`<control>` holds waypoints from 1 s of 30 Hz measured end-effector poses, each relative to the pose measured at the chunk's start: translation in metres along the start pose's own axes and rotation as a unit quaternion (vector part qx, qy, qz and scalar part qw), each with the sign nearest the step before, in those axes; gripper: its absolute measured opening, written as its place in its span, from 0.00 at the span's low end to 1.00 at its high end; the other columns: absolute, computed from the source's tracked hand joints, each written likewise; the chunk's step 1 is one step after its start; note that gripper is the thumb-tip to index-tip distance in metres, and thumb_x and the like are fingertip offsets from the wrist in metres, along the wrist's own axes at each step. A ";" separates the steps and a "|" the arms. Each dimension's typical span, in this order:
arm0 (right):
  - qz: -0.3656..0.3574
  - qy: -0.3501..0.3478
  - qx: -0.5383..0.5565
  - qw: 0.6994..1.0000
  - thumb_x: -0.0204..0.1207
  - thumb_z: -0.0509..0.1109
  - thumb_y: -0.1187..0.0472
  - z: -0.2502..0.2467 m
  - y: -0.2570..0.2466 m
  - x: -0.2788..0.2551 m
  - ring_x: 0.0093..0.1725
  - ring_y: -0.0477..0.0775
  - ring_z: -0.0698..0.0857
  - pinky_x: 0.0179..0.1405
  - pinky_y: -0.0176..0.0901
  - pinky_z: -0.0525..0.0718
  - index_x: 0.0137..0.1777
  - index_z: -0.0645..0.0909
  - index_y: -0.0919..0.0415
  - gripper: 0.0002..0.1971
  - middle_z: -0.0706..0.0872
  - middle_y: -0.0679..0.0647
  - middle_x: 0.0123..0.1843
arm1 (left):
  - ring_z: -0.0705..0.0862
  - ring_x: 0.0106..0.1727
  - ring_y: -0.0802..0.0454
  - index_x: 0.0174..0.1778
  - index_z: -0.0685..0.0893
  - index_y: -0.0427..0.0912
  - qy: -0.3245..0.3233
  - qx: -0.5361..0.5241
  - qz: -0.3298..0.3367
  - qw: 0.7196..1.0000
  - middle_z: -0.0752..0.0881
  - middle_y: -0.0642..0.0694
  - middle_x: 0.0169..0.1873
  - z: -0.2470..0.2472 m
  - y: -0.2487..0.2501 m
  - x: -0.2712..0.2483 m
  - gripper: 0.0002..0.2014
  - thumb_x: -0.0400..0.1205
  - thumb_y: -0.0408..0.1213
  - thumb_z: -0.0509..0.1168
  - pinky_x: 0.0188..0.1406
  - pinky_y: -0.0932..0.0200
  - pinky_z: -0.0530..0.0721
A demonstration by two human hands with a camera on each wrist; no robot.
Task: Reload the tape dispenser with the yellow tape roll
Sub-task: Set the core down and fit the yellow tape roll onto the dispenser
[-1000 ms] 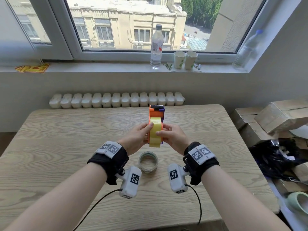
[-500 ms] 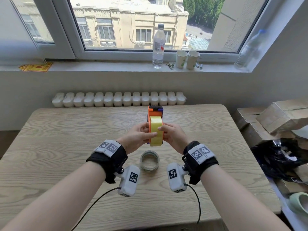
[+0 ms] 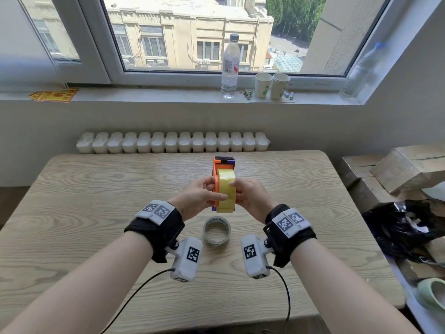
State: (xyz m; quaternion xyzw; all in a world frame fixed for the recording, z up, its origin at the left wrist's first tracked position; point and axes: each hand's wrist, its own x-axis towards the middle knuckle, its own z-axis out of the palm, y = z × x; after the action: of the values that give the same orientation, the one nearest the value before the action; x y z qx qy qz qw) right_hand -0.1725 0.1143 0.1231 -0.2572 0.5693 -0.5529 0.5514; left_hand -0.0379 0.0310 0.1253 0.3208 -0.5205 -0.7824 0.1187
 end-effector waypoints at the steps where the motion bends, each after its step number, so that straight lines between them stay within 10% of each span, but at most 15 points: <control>1: 0.003 0.007 0.003 1.000 0.78 0.59 0.68 0.000 0.000 0.000 0.42 0.59 0.82 0.42 0.47 0.82 0.53 0.79 0.74 0.11 0.81 0.66 0.45 | 0.87 0.54 0.43 0.68 0.73 0.30 -0.003 0.005 0.004 1.000 0.86 0.35 0.56 0.000 0.000 -0.001 0.25 0.75 0.20 0.67 0.45 0.57 0.88; 30: -0.003 -0.002 0.019 1.000 0.77 0.52 0.64 -0.008 0.001 -0.007 0.37 0.53 0.86 0.43 0.42 0.84 0.42 0.81 0.66 0.15 0.87 0.60 0.39 | 0.85 0.59 0.40 0.62 0.77 0.33 0.036 0.147 0.062 0.987 0.85 0.32 0.57 0.006 -0.012 -0.005 0.22 0.72 0.25 0.72 0.57 0.51 0.85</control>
State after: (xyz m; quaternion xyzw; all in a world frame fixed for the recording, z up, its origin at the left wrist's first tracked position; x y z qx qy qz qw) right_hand -0.1774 0.1238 0.1235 -0.2496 0.5570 -0.5646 0.5555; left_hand -0.0357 0.0430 0.1179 0.3304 -0.6441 -0.6761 0.1371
